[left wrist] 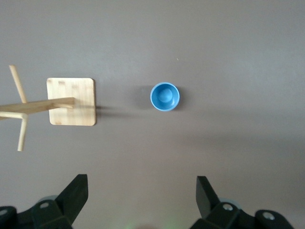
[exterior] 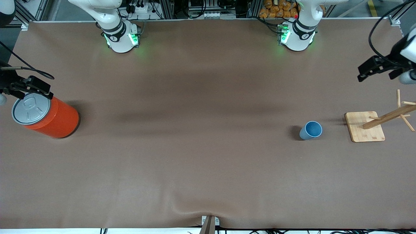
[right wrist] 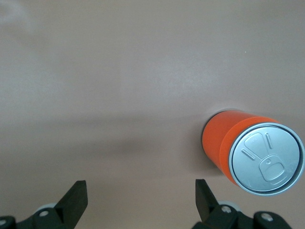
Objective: Flip cup
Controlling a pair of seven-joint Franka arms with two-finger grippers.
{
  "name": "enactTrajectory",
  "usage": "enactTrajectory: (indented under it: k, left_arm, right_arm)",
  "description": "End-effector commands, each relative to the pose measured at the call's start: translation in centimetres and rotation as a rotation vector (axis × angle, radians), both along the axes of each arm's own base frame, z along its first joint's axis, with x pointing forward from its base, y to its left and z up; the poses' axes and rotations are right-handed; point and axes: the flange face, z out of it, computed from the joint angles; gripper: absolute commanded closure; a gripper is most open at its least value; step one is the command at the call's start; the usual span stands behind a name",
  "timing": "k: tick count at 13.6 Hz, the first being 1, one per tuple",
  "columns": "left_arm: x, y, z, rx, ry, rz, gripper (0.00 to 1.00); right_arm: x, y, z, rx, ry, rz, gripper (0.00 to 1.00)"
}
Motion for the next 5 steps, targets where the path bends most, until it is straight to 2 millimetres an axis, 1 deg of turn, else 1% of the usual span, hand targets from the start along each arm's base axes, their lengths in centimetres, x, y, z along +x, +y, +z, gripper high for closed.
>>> enactTrajectory:
  k: [1,4,5]
  left_arm:
    - [-1.46,-0.69,0.32,-0.016,0.0,-0.026,0.0]
    - [-1.32,-0.79,0.45,-0.015,-0.003,-0.041,0.0]
    - [-1.31,-0.72,0.52,-0.009,-0.005,-0.038,0.0]
  right_arm:
    - [0.04,-0.46,-0.02,0.019,-0.003,0.0,0.0]
    - [-0.07,-1.06,-0.24,0.019,0.008,-0.011,0.0]
    - [-0.13,-0.97,-0.09,0.019,0.006,-0.011,0.0]
